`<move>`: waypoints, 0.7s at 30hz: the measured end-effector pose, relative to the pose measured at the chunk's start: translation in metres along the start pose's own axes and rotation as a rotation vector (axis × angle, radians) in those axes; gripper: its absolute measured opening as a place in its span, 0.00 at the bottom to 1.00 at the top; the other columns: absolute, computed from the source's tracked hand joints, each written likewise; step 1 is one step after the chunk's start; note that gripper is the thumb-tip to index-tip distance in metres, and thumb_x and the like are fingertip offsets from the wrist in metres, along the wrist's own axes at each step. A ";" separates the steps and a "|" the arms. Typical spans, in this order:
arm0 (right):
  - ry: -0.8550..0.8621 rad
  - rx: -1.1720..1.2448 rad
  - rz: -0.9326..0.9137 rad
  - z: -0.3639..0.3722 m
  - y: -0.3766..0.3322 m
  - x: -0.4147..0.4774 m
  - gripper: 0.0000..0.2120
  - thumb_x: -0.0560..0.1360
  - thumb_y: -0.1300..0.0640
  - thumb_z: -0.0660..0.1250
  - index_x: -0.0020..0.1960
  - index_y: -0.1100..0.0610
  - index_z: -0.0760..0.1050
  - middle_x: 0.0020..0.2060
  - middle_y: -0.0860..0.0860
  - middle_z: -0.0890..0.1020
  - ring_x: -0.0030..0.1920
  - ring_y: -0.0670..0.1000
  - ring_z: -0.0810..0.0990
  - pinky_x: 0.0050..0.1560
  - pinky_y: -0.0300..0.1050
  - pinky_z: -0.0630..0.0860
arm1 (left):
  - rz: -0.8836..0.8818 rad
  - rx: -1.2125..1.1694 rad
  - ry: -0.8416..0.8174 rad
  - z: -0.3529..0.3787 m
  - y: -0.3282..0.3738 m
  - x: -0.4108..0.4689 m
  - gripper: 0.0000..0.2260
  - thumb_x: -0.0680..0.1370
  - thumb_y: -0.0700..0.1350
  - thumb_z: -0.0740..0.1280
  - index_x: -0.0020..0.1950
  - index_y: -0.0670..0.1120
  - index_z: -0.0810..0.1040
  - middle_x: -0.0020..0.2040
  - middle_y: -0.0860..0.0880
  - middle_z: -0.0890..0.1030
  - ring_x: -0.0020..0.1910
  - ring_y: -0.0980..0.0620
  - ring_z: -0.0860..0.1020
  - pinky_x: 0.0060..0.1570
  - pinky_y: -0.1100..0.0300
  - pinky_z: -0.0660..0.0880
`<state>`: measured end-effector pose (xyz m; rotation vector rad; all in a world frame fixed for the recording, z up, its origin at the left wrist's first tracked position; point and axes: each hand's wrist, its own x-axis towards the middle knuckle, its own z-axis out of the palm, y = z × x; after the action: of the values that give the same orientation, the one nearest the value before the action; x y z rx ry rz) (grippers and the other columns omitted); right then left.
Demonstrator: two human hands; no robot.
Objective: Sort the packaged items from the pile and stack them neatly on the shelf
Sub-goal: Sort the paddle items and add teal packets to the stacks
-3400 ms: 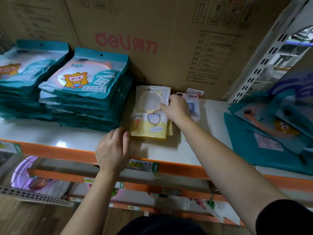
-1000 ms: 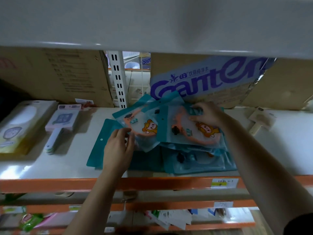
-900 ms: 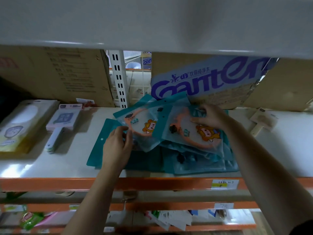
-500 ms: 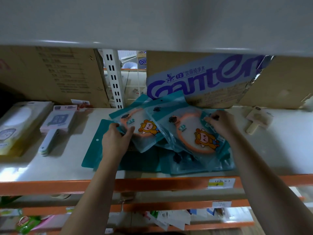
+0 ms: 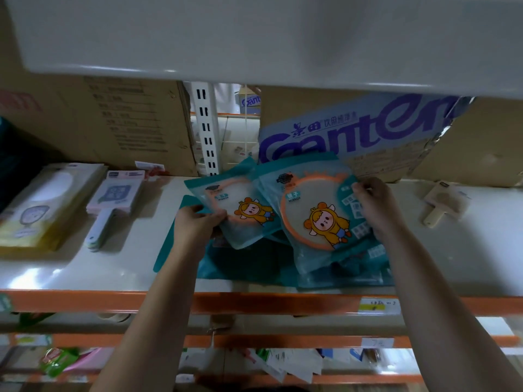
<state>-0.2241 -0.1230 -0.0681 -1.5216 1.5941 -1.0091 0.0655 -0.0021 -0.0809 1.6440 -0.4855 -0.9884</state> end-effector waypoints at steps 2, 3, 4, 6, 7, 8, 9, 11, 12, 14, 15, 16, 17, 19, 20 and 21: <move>-0.017 0.047 0.023 0.009 -0.005 -0.005 0.10 0.80 0.51 0.61 0.51 0.58 0.73 0.44 0.58 0.81 0.44 0.59 0.81 0.47 0.56 0.78 | 0.000 -0.027 -0.030 -0.015 0.005 -0.002 0.04 0.78 0.36 0.67 0.52 0.42 0.76 0.48 0.44 0.81 0.43 0.50 0.80 0.40 0.59 0.78; -0.033 0.062 0.029 0.015 -0.008 -0.009 0.10 0.80 0.51 0.61 0.50 0.58 0.73 0.43 0.58 0.81 0.43 0.58 0.81 0.45 0.54 0.78 | 0.002 -0.013 -0.031 -0.023 0.006 -0.001 0.03 0.79 0.38 0.66 0.52 0.42 0.76 0.48 0.44 0.81 0.44 0.50 0.80 0.42 0.58 0.78; -0.049 0.087 0.039 0.021 -0.011 -0.012 0.09 0.81 0.53 0.61 0.50 0.58 0.74 0.42 0.57 0.81 0.43 0.57 0.81 0.42 0.50 0.76 | 0.004 0.021 -0.025 -0.033 0.006 0.001 0.02 0.79 0.39 0.66 0.51 0.44 0.77 0.49 0.44 0.81 0.46 0.49 0.80 0.45 0.55 0.79; -0.092 0.164 0.059 0.034 -0.017 -0.019 0.07 0.82 0.55 0.60 0.49 0.58 0.74 0.43 0.54 0.81 0.44 0.55 0.81 0.43 0.47 0.76 | 0.011 0.082 0.002 -0.052 0.006 0.005 0.02 0.79 0.40 0.65 0.49 0.47 0.77 0.49 0.45 0.80 0.49 0.47 0.79 0.52 0.47 0.78; -0.115 0.190 0.059 0.041 -0.019 -0.023 0.07 0.82 0.56 0.60 0.50 0.58 0.75 0.44 0.54 0.82 0.46 0.55 0.81 0.46 0.48 0.78 | 0.018 0.095 0.021 -0.062 0.006 0.006 0.03 0.79 0.41 0.65 0.51 0.46 0.78 0.49 0.44 0.81 0.50 0.46 0.79 0.54 0.46 0.78; -0.129 0.200 0.058 0.048 -0.021 -0.025 0.07 0.81 0.55 0.61 0.52 0.58 0.75 0.46 0.55 0.82 0.48 0.56 0.82 0.50 0.52 0.79 | 0.029 0.105 0.032 -0.071 0.006 0.007 0.04 0.80 0.41 0.65 0.52 0.45 0.78 0.49 0.44 0.81 0.50 0.45 0.79 0.54 0.46 0.78; -0.135 0.200 0.060 0.055 -0.023 -0.028 0.08 0.80 0.53 0.62 0.53 0.56 0.76 0.49 0.54 0.83 0.50 0.56 0.82 0.54 0.55 0.79 | 0.045 0.123 0.036 -0.080 0.005 0.008 0.05 0.80 0.42 0.64 0.53 0.44 0.78 0.48 0.43 0.81 0.49 0.45 0.80 0.52 0.46 0.78; -0.135 0.238 0.068 0.069 -0.032 -0.035 0.08 0.80 0.52 0.62 0.55 0.53 0.76 0.51 0.53 0.83 0.52 0.55 0.82 0.57 0.56 0.78 | 0.088 0.173 0.045 -0.098 0.005 0.011 0.05 0.81 0.43 0.62 0.51 0.45 0.76 0.48 0.41 0.81 0.49 0.41 0.80 0.52 0.43 0.77; -0.139 0.272 0.069 0.078 -0.039 -0.040 0.06 0.81 0.55 0.62 0.55 0.53 0.76 0.51 0.52 0.83 0.52 0.54 0.82 0.56 0.54 0.78 | 0.106 0.175 0.053 -0.107 0.005 0.013 0.05 0.82 0.44 0.61 0.52 0.45 0.76 0.49 0.41 0.81 0.50 0.40 0.80 0.53 0.42 0.78; -0.149 0.329 0.070 0.097 -0.053 -0.052 0.06 0.82 0.58 0.60 0.53 0.52 0.76 0.50 0.52 0.83 0.50 0.52 0.82 0.51 0.50 0.78 | 0.135 0.167 0.053 -0.128 0.006 0.019 0.08 0.83 0.45 0.60 0.56 0.43 0.76 0.49 0.42 0.81 0.51 0.41 0.81 0.53 0.41 0.78; -0.150 0.350 0.068 0.107 -0.062 -0.060 0.07 0.82 0.58 0.60 0.53 0.52 0.76 0.49 0.52 0.83 0.48 0.51 0.83 0.49 0.48 0.78 | 0.152 0.171 0.045 -0.139 0.008 0.022 0.10 0.83 0.47 0.60 0.56 0.43 0.76 0.49 0.42 0.82 0.50 0.41 0.81 0.52 0.41 0.79; -0.142 0.369 0.061 0.117 -0.069 -0.068 0.07 0.82 0.59 0.59 0.52 0.53 0.76 0.48 0.52 0.83 0.47 0.50 0.83 0.47 0.47 0.77 | 0.174 0.180 0.032 -0.150 0.011 0.025 0.10 0.83 0.48 0.60 0.55 0.43 0.76 0.49 0.42 0.82 0.49 0.42 0.81 0.52 0.40 0.79; -0.124 0.379 0.050 0.129 -0.077 -0.077 0.08 0.82 0.59 0.59 0.51 0.53 0.76 0.47 0.51 0.83 0.46 0.49 0.83 0.46 0.46 0.77 | 0.197 0.192 0.025 -0.163 0.013 0.029 0.09 0.83 0.49 0.61 0.53 0.44 0.76 0.49 0.42 0.82 0.48 0.42 0.81 0.51 0.40 0.79; -0.068 0.394 0.049 0.155 -0.091 -0.095 0.09 0.82 0.60 0.59 0.48 0.52 0.76 0.45 0.50 0.83 0.44 0.48 0.82 0.46 0.45 0.77 | 0.254 0.217 0.024 -0.188 0.020 0.036 0.08 0.83 0.48 0.61 0.53 0.44 0.75 0.48 0.42 0.81 0.47 0.42 0.81 0.47 0.43 0.79; -0.041 0.415 0.058 0.168 -0.096 -0.104 0.09 0.82 0.60 0.59 0.47 0.53 0.76 0.44 0.50 0.83 0.42 0.47 0.82 0.45 0.45 0.77 | 0.288 0.231 0.024 -0.202 0.023 0.041 0.08 0.83 0.47 0.61 0.54 0.44 0.74 0.48 0.43 0.81 0.47 0.43 0.81 0.45 0.45 0.79; -0.017 0.435 0.070 0.181 -0.100 -0.112 0.09 0.82 0.60 0.59 0.46 0.53 0.76 0.43 0.50 0.82 0.40 0.46 0.82 0.45 0.45 0.77 | 0.315 0.245 0.022 -0.215 0.027 0.045 0.08 0.83 0.46 0.60 0.55 0.43 0.74 0.48 0.43 0.81 0.46 0.45 0.80 0.43 0.48 0.78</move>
<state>-0.0107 -0.0235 -0.0636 -1.1661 1.2985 -1.2061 0.2686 0.0835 -0.0617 1.7245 -0.8496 -0.6965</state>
